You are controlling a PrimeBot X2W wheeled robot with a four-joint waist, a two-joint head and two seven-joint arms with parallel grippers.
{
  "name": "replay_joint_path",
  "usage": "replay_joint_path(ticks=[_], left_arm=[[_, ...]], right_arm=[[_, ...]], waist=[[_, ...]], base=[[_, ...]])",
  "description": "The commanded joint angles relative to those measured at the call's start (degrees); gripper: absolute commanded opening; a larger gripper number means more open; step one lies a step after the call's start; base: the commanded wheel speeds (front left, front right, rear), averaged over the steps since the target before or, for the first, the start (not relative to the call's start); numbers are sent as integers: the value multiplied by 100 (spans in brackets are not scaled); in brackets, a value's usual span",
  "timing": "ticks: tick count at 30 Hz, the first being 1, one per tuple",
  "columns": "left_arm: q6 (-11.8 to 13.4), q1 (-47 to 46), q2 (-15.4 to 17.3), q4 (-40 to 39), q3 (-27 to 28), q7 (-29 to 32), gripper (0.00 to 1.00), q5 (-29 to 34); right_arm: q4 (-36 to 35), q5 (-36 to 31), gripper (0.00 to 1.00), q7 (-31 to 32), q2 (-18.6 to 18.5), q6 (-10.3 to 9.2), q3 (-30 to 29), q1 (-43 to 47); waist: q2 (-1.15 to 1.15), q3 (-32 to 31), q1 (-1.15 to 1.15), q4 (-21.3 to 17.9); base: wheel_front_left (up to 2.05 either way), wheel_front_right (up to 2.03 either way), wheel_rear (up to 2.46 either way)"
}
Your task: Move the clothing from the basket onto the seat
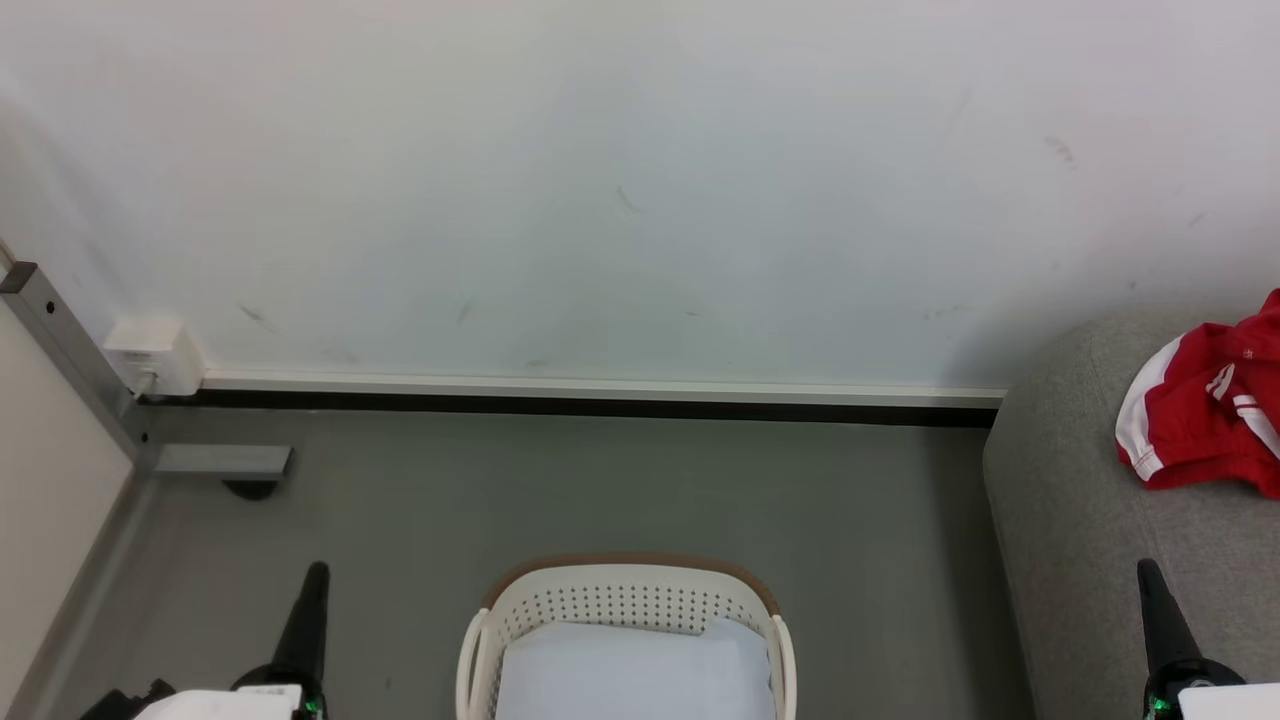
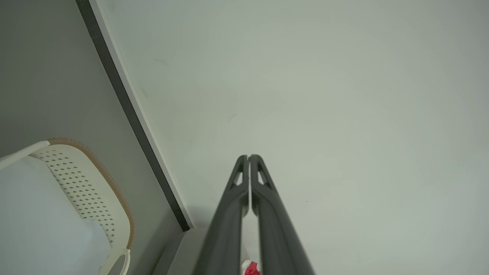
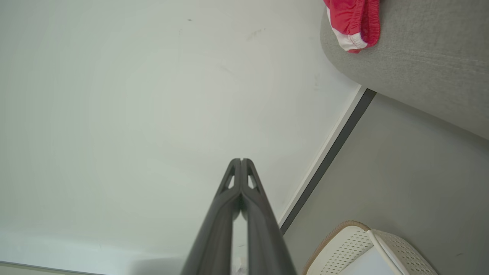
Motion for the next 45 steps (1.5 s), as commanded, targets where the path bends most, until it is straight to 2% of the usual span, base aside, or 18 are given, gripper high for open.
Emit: replay_joint_path(ticks=[1, 28, 45], left_arm=[[-27, -95, 49, -47, 30, 46, 0, -155], [-63, -222, 56, -103, 81, 331, 0, -1244], [-64, -218, 56, -102, 77, 329, 0, -1227]], right_arm=[[-6, 149, 0, 39, -57, -9, -27, -129], [19, 1225, 0, 327, -62, -12, -53, -320], [19, 1197, 0, 324, -61, -12, -50, -316]], waist=[[0, 4, 0, -2], [0, 81, 0, -38], [0, 81, 0, -39]], base=[[0, 0, 0], [0, 0, 0], [0, 0, 0]])
